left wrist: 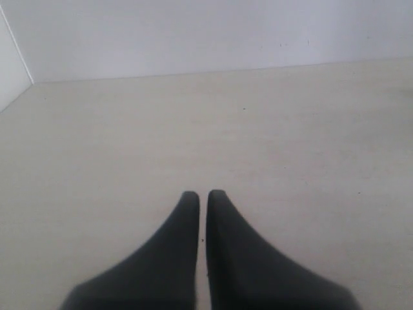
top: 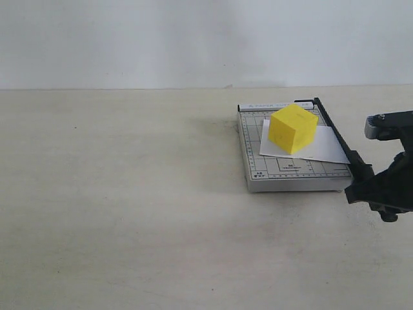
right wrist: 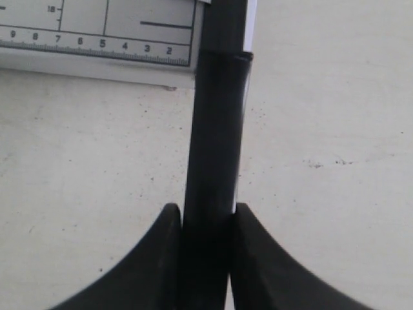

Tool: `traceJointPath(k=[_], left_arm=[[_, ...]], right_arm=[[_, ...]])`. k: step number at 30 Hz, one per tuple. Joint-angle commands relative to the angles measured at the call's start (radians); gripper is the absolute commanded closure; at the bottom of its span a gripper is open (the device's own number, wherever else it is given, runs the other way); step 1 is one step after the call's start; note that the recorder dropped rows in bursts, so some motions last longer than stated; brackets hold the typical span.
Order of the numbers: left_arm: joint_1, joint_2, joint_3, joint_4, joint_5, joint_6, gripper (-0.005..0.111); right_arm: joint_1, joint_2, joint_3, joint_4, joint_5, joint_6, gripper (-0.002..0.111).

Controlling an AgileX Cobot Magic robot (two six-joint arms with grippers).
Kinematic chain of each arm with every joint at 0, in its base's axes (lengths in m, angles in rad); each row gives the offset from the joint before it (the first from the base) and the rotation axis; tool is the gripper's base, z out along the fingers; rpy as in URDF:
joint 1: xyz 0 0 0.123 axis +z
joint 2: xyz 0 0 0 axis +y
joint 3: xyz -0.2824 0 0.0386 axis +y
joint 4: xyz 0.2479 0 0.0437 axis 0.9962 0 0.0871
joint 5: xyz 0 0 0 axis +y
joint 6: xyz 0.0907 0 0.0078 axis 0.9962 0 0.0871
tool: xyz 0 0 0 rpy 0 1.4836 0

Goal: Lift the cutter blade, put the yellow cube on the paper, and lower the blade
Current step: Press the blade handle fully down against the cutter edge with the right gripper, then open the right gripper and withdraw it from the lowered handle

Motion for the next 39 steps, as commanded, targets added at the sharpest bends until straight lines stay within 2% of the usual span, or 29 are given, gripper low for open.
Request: traceJointPath(k=[1, 6, 8, 14, 16, 28, 32, 37, 39], left_arm=[[0.003, -0.001, 0.004, 0.001, -0.003, -0.009, 0.102], [0.003, -0.001, 0.004, 0.001, -0.003, -0.009, 0.102], [0.003, -0.001, 0.004, 0.001, -0.003, -0.009, 0.102], [0.003, -0.001, 0.004, 0.001, -0.003, -0.009, 0.102], [0.003, -0.001, 0.004, 0.001, -0.003, -0.009, 0.102], [0.003, -0.001, 0.004, 0.001, -0.003, -0.009, 0.102], [0.003, -0.001, 0.004, 0.001, -0.003, -0.009, 0.102], [0.003, -0.001, 0.004, 0.001, -0.003, -0.009, 0.102], [0.003, -0.001, 0.004, 0.001, -0.003, -0.009, 0.102]], right_arm=[[0.003, 0.013, 0.007, -0.018, -0.064, -0.033, 0.108], [0.003, -0.007, 0.007, -0.018, -0.074, -0.035, 0.107], [0.003, -0.007, 0.007, -0.018, -0.074, -0.033, 0.101], [0.003, -0.007, 0.007, -0.018, -0.085, -0.029, 0.054], [0.003, -0.01, 0.005, -0.017, -0.098, -0.02, 0.045], [0.003, -0.226, -0.131, -0.009, -0.067, -0.017, 0.049], [0.006, -0.377, -0.123, 0.014, -0.078, -0.015, 0.072], [0.006, -0.66, -0.01, 0.077, -0.165, -0.015, 0.105], [0.006, -0.786, 0.047, 0.09, -0.175, -0.015, 0.108]])
